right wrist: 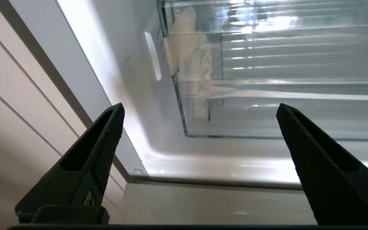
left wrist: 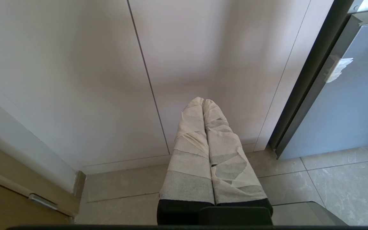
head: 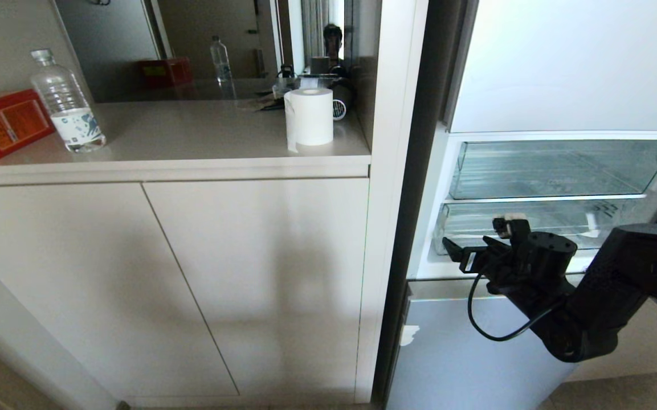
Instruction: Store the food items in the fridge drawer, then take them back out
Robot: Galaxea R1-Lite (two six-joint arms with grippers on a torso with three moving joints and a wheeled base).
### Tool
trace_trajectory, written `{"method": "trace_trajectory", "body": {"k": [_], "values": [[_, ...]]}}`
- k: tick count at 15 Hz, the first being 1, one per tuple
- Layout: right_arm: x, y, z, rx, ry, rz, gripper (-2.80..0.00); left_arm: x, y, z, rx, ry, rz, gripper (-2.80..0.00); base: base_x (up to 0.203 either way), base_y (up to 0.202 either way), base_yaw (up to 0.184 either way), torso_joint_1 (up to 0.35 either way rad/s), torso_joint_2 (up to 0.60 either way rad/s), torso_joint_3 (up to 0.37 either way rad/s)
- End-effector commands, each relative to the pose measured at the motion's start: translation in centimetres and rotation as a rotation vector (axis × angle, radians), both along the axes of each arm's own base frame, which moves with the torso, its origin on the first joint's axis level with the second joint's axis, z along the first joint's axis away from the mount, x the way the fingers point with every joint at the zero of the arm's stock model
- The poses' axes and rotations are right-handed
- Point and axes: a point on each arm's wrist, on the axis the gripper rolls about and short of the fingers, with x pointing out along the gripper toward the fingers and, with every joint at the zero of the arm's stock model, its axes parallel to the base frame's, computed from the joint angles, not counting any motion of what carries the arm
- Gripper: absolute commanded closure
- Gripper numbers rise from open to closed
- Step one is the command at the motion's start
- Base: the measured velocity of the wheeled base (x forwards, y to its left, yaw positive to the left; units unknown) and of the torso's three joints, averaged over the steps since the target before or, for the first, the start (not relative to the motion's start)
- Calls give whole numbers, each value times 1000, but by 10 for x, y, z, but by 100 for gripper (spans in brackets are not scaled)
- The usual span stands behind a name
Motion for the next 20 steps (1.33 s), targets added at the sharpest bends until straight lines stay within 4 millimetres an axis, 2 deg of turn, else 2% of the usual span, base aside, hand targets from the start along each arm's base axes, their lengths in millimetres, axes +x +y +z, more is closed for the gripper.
{"method": "trace_trajectory", "body": {"k": [1, 8, 20], "values": [[8, 1, -2, 4, -20, -4, -280, 0, 0, 0, 0, 2, 1, 0, 0, 0, 0, 0, 0, 0], [21, 2, 10, 10, -72, -42, -280, 0, 0, 0, 2, 1, 0, 0, 0, 0, 0, 0, 0, 0], [38, 6, 11, 8, -79, -49, -280, 0, 0, 0, 0, 1, 1, 0, 0, 0, 0, 0, 0, 0]]}}
